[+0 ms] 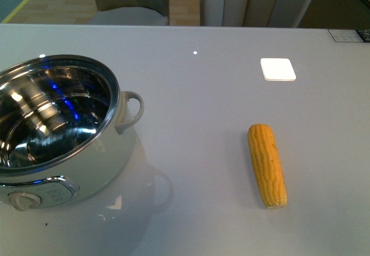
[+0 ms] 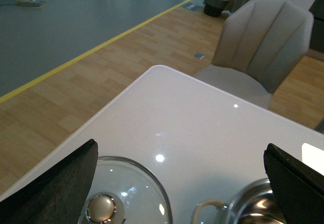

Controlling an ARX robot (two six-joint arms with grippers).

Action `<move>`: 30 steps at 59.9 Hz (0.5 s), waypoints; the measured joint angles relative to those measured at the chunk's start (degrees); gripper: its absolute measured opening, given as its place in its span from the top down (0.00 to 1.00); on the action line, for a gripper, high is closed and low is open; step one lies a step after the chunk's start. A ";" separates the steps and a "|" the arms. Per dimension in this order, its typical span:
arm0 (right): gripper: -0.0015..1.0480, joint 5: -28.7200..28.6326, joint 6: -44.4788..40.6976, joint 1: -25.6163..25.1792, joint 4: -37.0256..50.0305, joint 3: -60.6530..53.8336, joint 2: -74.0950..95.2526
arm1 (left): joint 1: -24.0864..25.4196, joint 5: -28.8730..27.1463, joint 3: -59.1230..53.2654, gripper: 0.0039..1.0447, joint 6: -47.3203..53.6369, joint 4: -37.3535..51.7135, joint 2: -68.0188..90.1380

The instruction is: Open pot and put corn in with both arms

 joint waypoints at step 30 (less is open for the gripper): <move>0.08 0.04 0.00 0.00 0.00 0.00 0.00 | -3.28 7.45 -6.34 0.16 2.62 1.62 -9.62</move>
